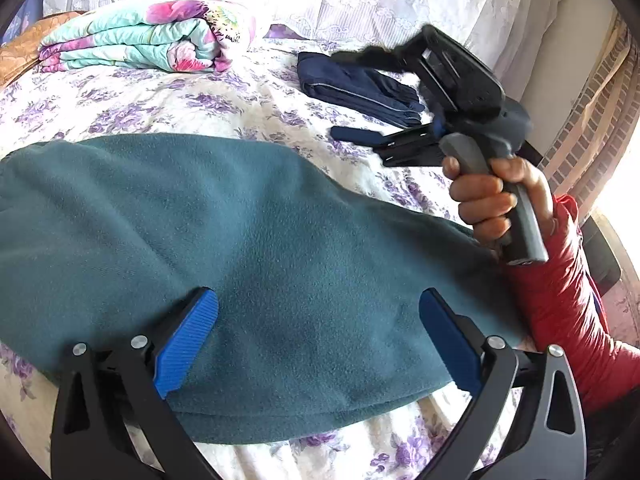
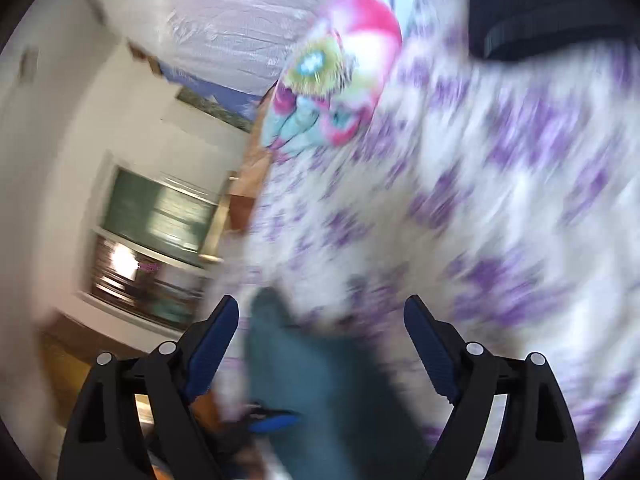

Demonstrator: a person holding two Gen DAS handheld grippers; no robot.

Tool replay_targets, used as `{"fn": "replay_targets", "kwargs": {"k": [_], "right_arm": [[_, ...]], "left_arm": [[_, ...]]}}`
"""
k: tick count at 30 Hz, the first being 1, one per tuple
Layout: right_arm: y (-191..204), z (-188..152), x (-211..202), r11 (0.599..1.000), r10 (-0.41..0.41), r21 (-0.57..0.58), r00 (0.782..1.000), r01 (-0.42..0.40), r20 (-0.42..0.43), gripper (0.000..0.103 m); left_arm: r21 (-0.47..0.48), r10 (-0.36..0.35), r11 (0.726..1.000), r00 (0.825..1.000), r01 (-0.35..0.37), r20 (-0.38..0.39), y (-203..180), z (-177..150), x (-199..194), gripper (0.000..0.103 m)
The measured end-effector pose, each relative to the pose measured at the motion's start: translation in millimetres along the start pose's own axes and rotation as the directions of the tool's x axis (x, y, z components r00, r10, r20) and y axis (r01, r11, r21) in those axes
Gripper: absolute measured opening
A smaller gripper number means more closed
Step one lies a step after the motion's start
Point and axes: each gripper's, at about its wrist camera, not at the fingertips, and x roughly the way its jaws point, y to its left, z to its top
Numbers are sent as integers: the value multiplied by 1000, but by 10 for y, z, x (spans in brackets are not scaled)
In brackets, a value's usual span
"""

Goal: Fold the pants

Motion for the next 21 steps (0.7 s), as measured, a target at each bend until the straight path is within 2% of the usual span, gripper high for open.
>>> {"fn": "replay_targets", "kwargs": {"k": [1,2,3,7,9,10,11,13,14,16,17,18,20,21], "right_arm": [[73,-24,-101,992,-110,-58,992,114,67,85],[184,-62,-142,968,-203,-127,971,218,124,84],[335,-130,-116,929,-262,-229,954,290,144,84],[638,-435,293,815,-388,-442,919,375,65,85],[569,-591,471,723,-511,-511,858,465,58,93],[506,-633,576,663,-586,-526,807,532,78,95],[449,-640,630,647,-615,-520,785,558,77,95],[495,-625,525,677,-588,-486,803,552,92,96],[596,-633,429,681,-562,-485,816,548,133,98],[715,-672,331,663,-545,-501,817,556,186,100],[737,-682,347,644,-556,-513,808,567,195,100],[714,-707,391,616,-587,-532,789,581,182,100],[566,-749,532,555,-676,-559,726,615,128,100],[453,-739,605,581,-678,-550,731,600,82,100]], "left_arm": [[-2,-2,1000,1000,2,1,4,4,1,98],[-3,-3,1000,1000,3,2,5,4,1,98],[-5,-5,1000,1000,5,2,7,5,-1,98],[-10,-10,1000,1000,10,4,12,14,-4,98],[-10,-9,1000,1000,10,3,15,22,1,98],[-8,-9,1000,1000,9,3,17,31,7,98],[-7,-7,1000,1000,7,2,14,32,10,98],[-4,-2,1000,1000,2,2,7,35,17,98],[-4,-2,1000,1000,2,2,7,38,18,98],[-4,-1,1000,1000,1,3,8,42,22,98],[-4,-1,1000,1000,1,2,9,43,23,98],[-3,-1,1000,1000,1,2,9,45,25,98],[-3,-1,1000,1000,1,1,7,47,27,98],[-2,-1,1000,1000,1,-1,8,51,32,98]]}}
